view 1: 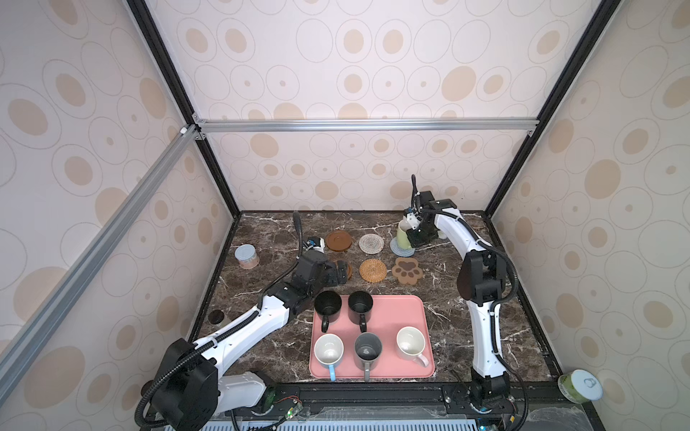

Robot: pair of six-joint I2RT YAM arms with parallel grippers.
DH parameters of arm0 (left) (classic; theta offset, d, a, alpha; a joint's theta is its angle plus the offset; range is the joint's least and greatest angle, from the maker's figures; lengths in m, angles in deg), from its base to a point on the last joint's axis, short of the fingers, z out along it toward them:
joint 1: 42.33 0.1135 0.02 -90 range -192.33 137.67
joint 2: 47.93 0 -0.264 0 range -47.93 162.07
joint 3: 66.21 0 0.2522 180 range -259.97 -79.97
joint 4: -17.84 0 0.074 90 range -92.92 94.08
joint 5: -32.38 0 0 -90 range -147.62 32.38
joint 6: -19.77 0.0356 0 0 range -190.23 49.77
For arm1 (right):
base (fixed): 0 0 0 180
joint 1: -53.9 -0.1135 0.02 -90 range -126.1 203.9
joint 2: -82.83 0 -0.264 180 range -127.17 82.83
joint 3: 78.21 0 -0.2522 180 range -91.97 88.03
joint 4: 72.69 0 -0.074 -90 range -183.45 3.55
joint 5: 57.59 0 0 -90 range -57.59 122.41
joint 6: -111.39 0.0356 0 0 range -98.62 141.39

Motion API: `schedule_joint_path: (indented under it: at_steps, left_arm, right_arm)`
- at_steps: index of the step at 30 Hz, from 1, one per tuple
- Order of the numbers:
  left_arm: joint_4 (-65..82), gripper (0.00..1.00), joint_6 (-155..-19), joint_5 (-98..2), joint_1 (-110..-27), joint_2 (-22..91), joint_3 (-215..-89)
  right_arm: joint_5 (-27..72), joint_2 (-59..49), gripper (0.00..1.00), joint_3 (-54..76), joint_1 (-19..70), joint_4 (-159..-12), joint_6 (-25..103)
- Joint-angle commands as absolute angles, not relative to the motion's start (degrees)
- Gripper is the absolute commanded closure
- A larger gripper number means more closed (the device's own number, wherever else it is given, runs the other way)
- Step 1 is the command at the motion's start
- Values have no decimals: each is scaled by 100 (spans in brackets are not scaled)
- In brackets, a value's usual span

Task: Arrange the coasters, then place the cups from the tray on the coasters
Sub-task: 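Lower the green-handled mug onto the light-blue woven coaster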

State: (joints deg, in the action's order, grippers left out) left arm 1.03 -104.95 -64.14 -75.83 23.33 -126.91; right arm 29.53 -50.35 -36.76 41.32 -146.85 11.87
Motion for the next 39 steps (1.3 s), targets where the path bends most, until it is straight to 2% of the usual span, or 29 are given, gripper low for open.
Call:
schedule_joint_path:
  at_steps: [1, 14, 27, 39]
  left_arm:
    - [166, 0, -10574, -6447, -7624, 2192, -12684]
    - [187, 0, -10600, -6456, -7622, 2176, -12643]
    - [183, 0, -10617, -6447, -7620, 2140, -12623]
    - [197, 0, -10626, -6428, -7624, 2187, -12680]
  right_arm:
    - [2884, -5085, 89, -3677, 4115, -14571, 1132]
    - [2917, -5143, 87, -3607, 4106, -14589, 1132]
    - [2915, -5087, 65, -3518, 4098, -14621, 1165]
    - [3170, -4774, 59, -3284, 4098, -14587, 1198]
